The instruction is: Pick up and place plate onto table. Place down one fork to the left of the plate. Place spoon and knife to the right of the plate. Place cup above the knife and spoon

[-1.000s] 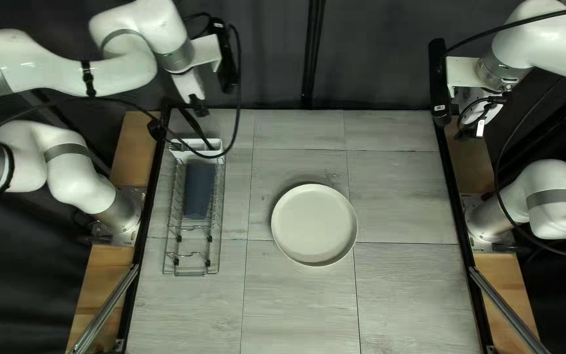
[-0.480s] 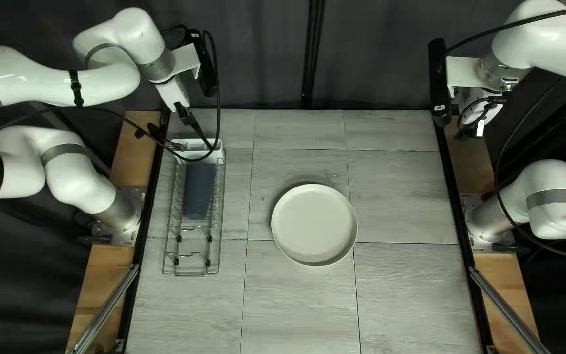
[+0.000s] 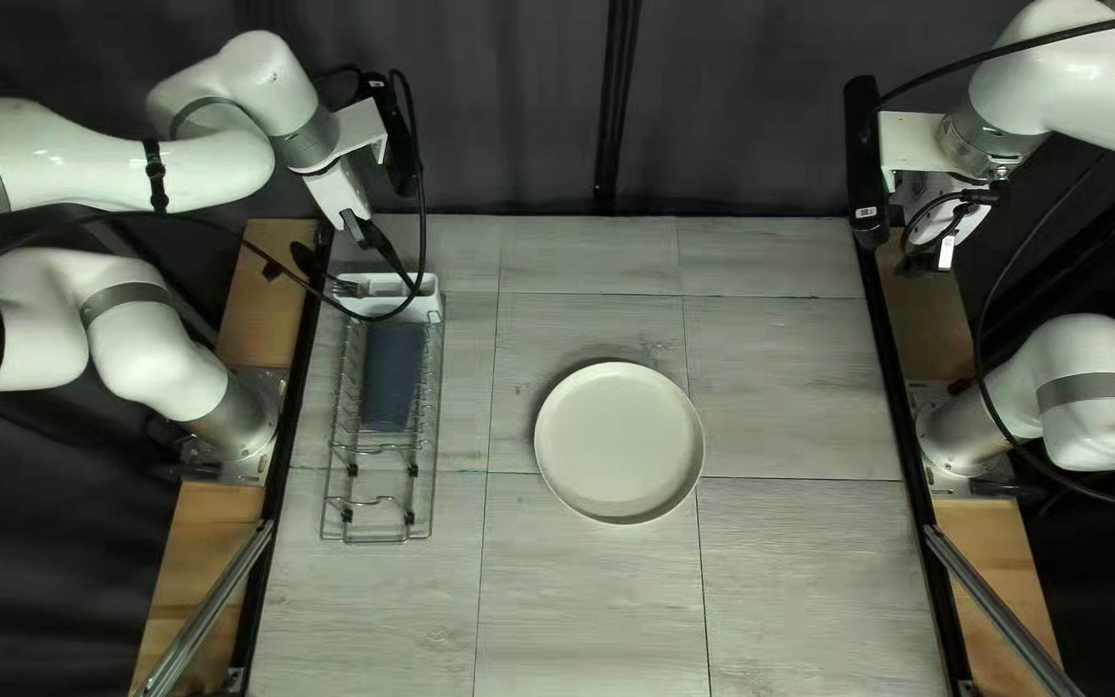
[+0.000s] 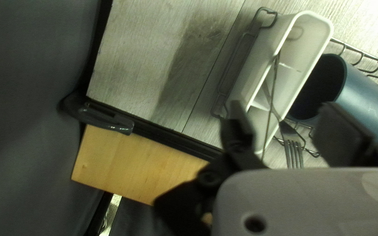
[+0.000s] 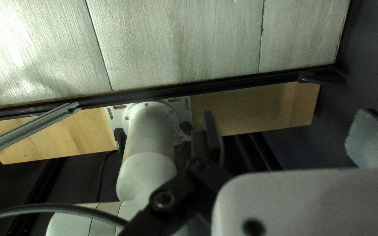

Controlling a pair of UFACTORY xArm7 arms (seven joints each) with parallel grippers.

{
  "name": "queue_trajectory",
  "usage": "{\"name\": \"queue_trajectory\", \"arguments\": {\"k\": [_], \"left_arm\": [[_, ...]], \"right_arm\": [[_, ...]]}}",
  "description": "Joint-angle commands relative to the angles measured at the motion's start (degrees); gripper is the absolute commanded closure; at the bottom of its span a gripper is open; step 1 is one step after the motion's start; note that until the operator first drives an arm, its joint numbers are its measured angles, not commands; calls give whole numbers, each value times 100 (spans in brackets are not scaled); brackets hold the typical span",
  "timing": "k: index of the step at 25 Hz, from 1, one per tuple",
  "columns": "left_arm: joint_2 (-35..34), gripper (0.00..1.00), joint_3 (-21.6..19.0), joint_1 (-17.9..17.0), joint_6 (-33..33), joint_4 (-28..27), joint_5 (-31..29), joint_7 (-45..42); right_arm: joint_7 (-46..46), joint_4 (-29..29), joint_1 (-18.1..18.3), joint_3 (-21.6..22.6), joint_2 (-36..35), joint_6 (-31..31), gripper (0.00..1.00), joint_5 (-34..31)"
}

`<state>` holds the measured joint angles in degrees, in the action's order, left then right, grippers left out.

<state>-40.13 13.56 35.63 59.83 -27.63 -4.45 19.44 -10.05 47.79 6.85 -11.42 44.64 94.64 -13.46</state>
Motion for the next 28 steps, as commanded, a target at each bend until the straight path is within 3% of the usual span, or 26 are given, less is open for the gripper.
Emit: {"name": "queue_trajectory", "arguments": {"k": [1,12,18,21,22,23,24,28], "left_arm": [[-203,100,-102,-26,220,-94,33,-67],[-614,100,-604,-140,1060,-721,127,-422],[-571,100,-1109,-228,1765,-1560,126,-724],[-766,100,-1145,-189,1711,-1365,4,-699],[-848,90,-1118,-192,1671,-1273,-18,-651],[-1030,10,-1056,-209,1607,-1089,-46,-537],[-1223,0,-1012,-234,1577,-918,-63,-437],[-1588,0,-1199,-223,1676,-582,123,-767]], "right_arm": [[0,0,0,0,0,0,0,0],[0,0,0,0,0,0,0,0],[0,0,0,0,0,0,0,0],[0,0,0,0,0,0,0,0],[0,0,0,0,0,0,0,0],[0,0,0,0,0,0,0,0],[0,0,0,0,0,0,0,0],[0,0,0,0,0,0,0,0]]}}
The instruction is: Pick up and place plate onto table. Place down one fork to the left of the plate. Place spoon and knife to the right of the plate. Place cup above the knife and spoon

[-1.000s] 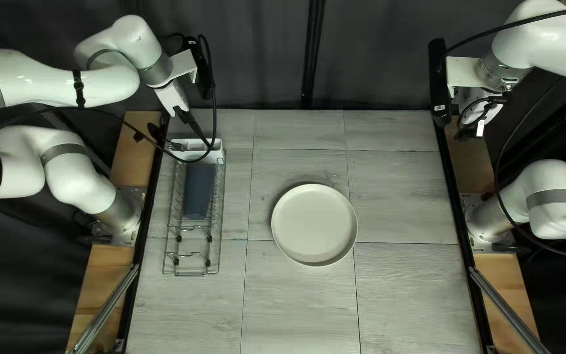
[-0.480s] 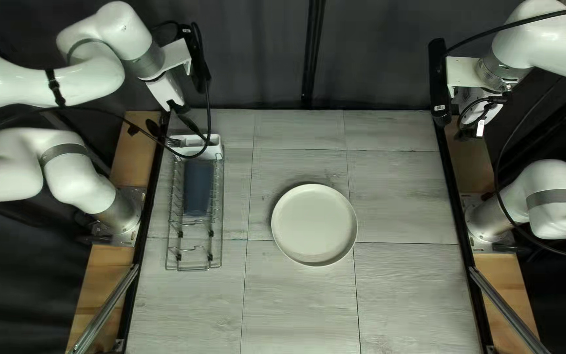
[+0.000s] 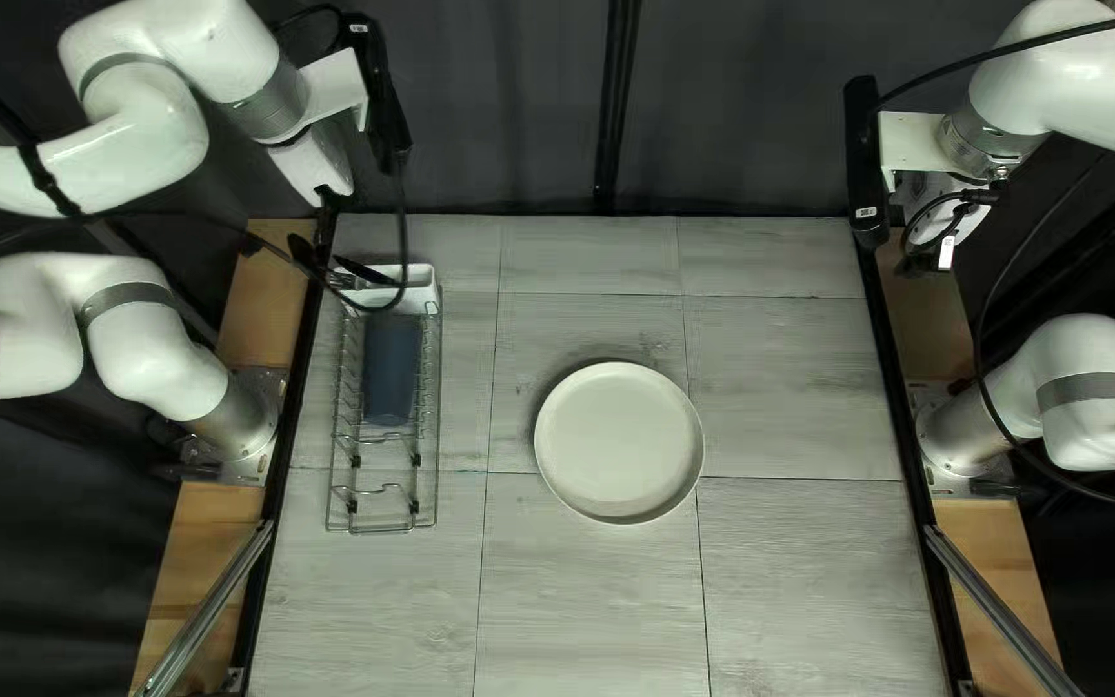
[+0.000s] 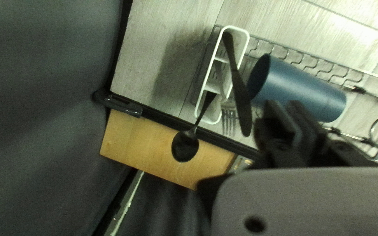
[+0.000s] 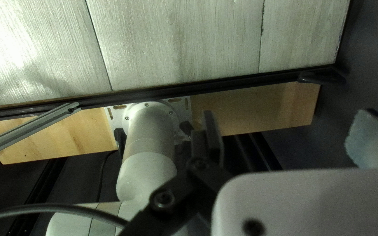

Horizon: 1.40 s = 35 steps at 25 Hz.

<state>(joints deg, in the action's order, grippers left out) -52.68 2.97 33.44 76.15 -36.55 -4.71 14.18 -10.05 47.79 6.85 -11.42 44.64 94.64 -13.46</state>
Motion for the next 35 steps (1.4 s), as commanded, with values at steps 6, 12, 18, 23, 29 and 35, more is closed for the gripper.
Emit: {"name": "queue_trajectory", "arguments": {"k": [6,12,18,23,29,35], "left_arm": [[-678,0,-227,-74,-213,920,222,-320],[-869,0,-9,-16,-530,1437,92,-86],[-971,0,50,-26,-925,1908,41,8],[-852,3,82,-31,-1179,2059,4,66],[-764,5,133,18,-1328,2183,-41,88],[-814,94,173,88,-1343,2287,-68,78]], "right_arm": [[0,0,0,0,0,0,0,0],[0,0,0,0,0,0,0,0],[0,0,0,0,0,0,0,0],[0,0,0,0,0,0,0,0],[0,0,0,0,0,0,0,0],[0,0,0,0,0,0,0,0]]}}
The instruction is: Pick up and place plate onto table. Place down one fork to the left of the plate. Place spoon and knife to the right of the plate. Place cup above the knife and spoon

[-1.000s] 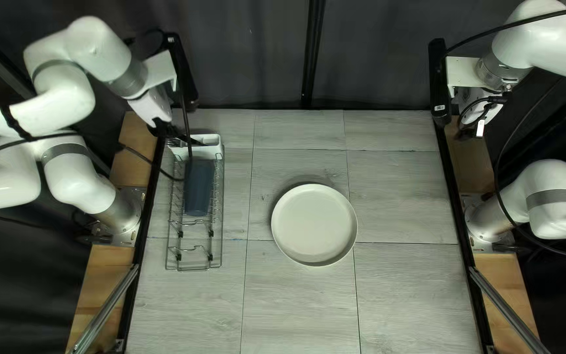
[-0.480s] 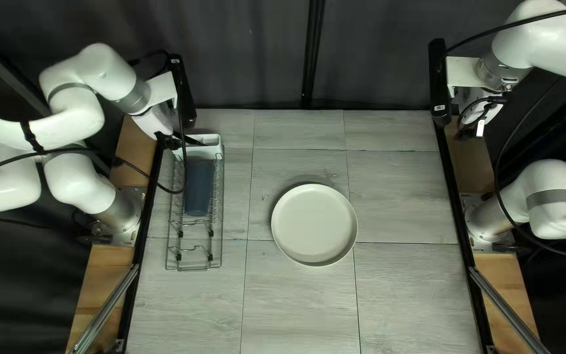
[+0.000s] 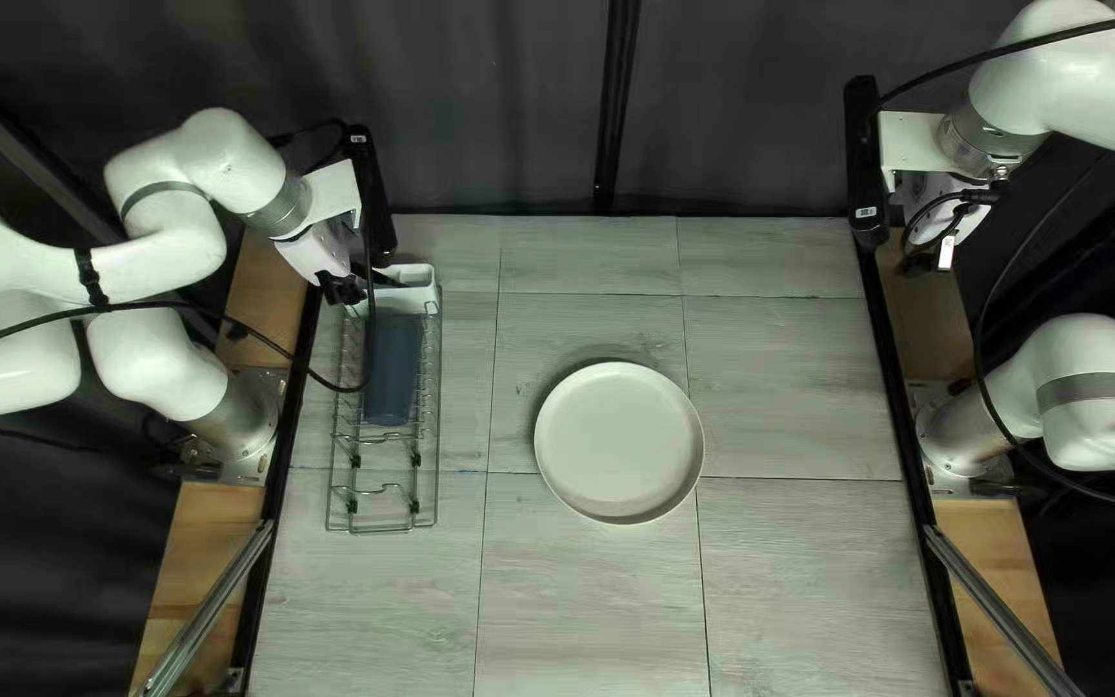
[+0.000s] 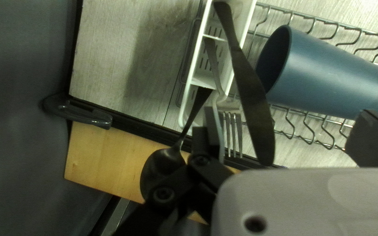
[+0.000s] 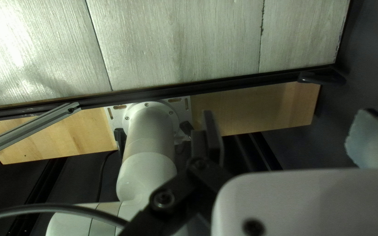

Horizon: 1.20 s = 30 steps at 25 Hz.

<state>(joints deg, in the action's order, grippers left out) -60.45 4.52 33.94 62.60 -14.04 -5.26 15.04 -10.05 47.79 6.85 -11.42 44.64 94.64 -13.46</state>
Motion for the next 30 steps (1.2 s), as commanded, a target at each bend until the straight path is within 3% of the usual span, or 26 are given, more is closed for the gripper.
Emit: {"name": "queue_trajectory", "arguments": {"k": [1,12,19,25,30], "left_arm": [[-56,97,28,53,29,39,-21,-3],[-155,99,-229,-22,531,-461,59,-171],[-57,100,-611,-96,1475,-1672,127,-326],[801,100,-1552,-297,1903,-3274,431,-769],[1397,100,-2275,-453,1621,-3875,626,-1006]], "right_arm": [[0,0,0,0,0,0,0,0],[0,0,0,0,0,0,0,0],[0,0,0,0,0,0,0,0],[0,0,0,0,0,0,0,0],[0,0,0,0,0,0,0,0]]}}
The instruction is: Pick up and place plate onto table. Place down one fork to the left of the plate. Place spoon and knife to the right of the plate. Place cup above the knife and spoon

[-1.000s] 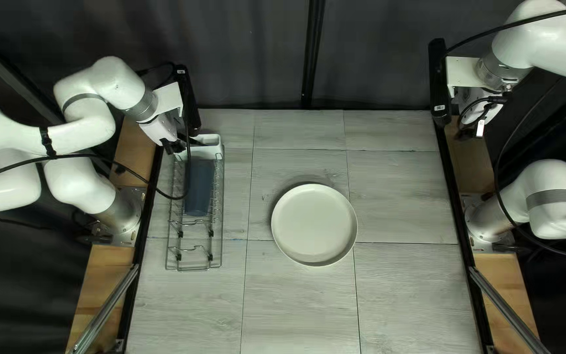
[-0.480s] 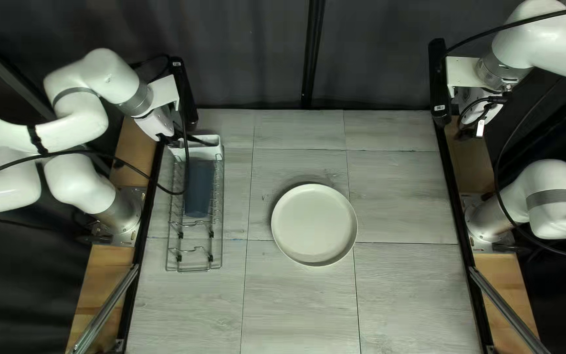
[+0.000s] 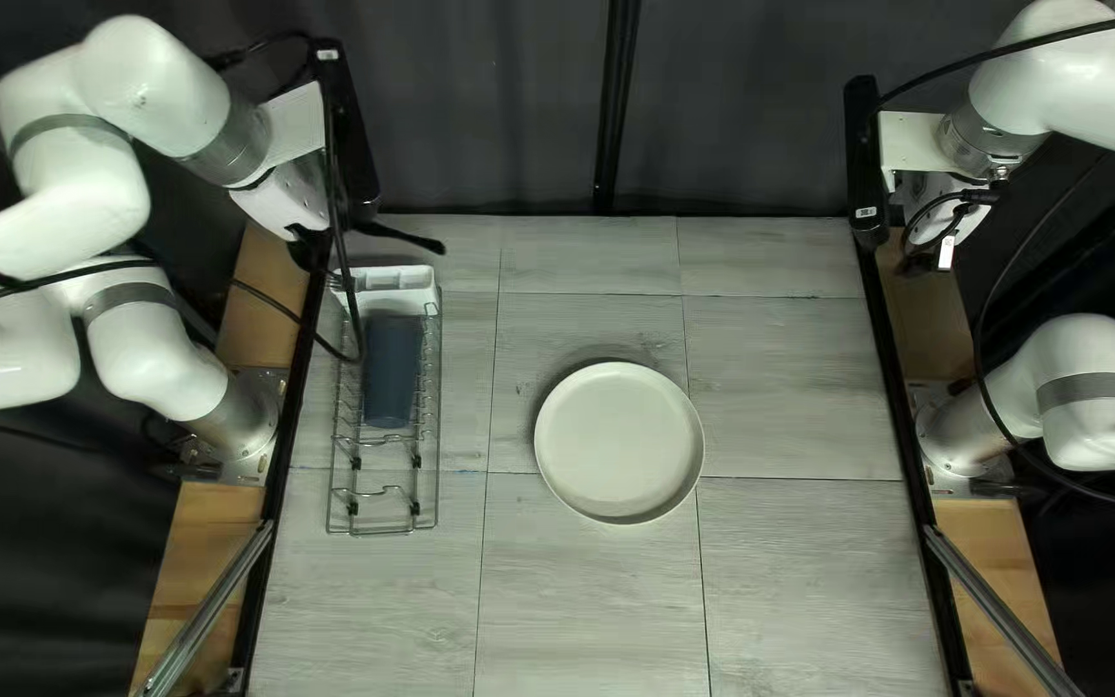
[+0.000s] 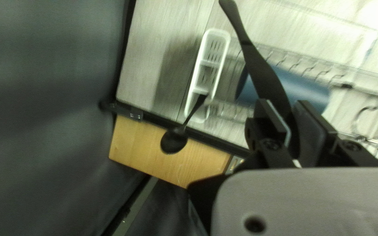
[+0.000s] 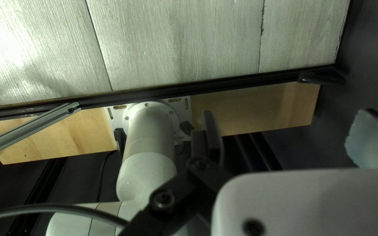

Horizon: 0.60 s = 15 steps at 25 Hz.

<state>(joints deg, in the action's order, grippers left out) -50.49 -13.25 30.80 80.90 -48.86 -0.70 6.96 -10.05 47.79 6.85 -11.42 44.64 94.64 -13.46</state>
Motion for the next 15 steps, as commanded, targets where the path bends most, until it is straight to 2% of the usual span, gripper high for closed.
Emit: {"name": "queue_trajectory", "arguments": {"k": [1,8,11,15], "left_arm": [[483,100,-606,-189,-337,-418,239,-231],[1235,100,-1363,-374,-1435,-449,601,-557],[1540,100,-1558,-454,-1942,-379,814,-658],[1897,100,-1375,-645,-2417,-319,1326,-370]], "right_arm": [[0,0,0,0,0,0,0,0],[0,0,0,0,0,0,0,0],[0,0,0,0,0,0,0,0],[0,0,0,0,0,0,0,0]]}}
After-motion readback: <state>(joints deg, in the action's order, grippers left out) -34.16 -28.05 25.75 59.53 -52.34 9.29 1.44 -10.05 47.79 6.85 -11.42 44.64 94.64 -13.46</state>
